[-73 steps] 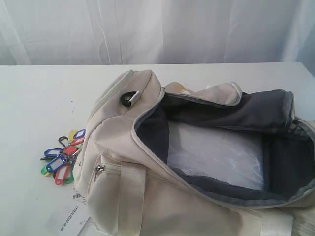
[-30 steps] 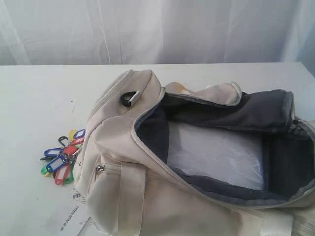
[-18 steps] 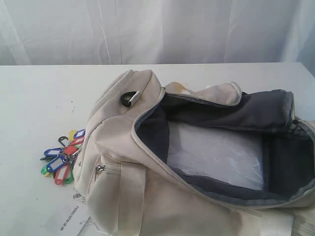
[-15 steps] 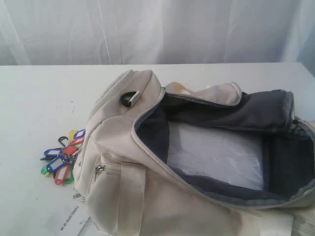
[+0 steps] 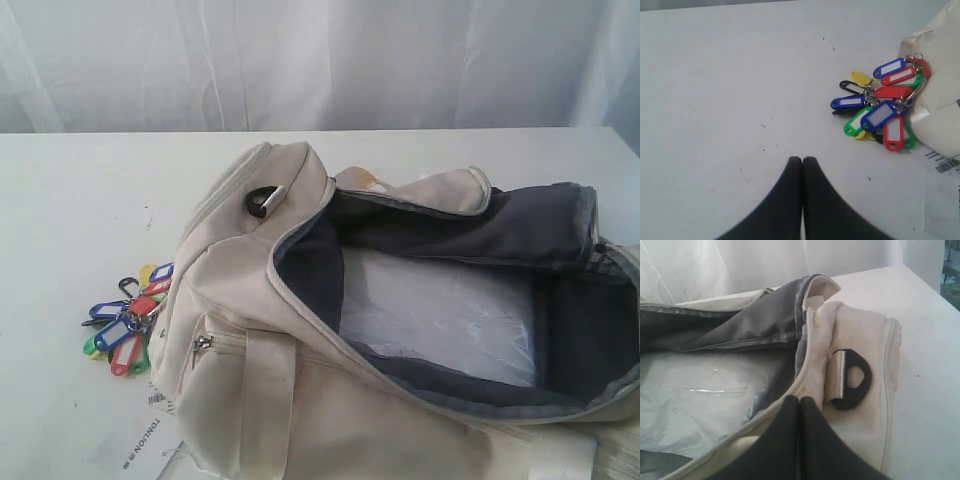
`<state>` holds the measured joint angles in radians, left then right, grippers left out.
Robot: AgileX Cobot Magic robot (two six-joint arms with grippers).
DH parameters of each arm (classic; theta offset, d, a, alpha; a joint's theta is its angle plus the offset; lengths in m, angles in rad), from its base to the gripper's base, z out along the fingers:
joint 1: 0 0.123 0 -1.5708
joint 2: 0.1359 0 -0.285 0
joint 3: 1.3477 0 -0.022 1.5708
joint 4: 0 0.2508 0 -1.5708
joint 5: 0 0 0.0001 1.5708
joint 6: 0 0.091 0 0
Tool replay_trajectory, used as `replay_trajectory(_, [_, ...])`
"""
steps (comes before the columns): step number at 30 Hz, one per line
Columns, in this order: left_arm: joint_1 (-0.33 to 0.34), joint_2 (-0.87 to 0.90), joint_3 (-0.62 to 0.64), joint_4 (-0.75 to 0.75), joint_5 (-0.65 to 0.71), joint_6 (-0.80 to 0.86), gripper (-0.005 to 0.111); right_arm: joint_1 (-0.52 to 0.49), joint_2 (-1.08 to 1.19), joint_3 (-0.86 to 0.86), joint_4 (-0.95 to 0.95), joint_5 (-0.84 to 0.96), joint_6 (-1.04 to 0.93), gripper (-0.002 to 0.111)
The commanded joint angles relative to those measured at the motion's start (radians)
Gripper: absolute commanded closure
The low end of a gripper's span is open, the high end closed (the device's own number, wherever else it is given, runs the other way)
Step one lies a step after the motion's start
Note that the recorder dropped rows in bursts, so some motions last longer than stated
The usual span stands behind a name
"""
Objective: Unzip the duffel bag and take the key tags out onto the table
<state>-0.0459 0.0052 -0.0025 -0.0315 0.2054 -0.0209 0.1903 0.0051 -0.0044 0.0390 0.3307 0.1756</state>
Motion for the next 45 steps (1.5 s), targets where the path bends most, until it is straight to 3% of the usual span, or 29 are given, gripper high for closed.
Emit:
replay_trajectory(1, [0.003, -0.005, 0.003, 0.0, -0.002, -0.001, 0.107, 0.0, -0.005, 0.004, -0.027, -0.019, -0.087, 0.108])
replay_trajectory(45, [0.003, -0.005, 0.003, 0.0, -0.002, -0.001, 0.107, 0.0, -0.005, 0.004, -0.064, 0.005, -0.176, 0.108])
